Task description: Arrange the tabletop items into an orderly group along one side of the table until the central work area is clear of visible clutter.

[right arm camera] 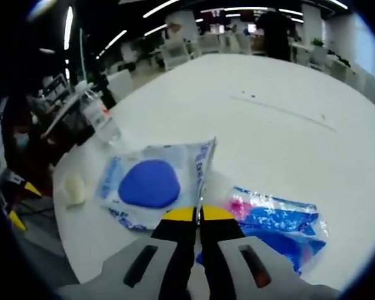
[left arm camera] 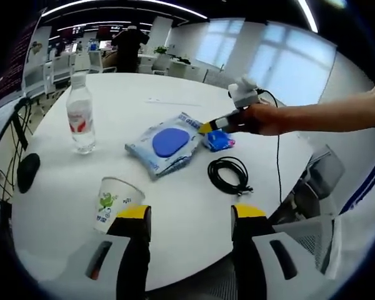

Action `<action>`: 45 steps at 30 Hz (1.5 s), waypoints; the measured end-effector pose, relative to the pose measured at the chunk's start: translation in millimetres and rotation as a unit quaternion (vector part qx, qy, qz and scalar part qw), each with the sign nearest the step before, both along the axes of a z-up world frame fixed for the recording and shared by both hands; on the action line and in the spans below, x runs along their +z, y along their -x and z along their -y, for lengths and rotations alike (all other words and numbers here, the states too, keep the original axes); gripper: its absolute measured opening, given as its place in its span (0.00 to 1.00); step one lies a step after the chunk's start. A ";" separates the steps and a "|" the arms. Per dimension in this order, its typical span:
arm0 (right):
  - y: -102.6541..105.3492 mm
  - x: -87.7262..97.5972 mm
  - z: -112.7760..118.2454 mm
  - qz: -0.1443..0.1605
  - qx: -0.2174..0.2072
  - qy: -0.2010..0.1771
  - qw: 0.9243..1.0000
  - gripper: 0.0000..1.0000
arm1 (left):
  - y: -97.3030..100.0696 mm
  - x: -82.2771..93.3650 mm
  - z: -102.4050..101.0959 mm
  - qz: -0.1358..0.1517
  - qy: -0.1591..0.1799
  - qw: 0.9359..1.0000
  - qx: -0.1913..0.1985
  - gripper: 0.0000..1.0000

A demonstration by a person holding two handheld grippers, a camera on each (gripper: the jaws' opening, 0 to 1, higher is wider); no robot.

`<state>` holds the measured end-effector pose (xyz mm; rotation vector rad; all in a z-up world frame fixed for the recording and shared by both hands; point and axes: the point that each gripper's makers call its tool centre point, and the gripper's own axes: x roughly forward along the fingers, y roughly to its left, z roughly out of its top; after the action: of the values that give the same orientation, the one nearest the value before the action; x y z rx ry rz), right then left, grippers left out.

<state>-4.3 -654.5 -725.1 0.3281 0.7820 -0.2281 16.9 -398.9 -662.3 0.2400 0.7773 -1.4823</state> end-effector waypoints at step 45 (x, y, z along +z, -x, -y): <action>25.0 -19.1 -64.1 0.025 -0.027 -0.067 0.997 0.02 | -96.8 -31.2 102.4 0.023 -0.052 0.998 -0.011 0.39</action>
<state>-29.4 -590.4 -744.2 0.4810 0.7408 -0.2166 113.7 -501.3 -693.5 0.3606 0.8183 -1.4529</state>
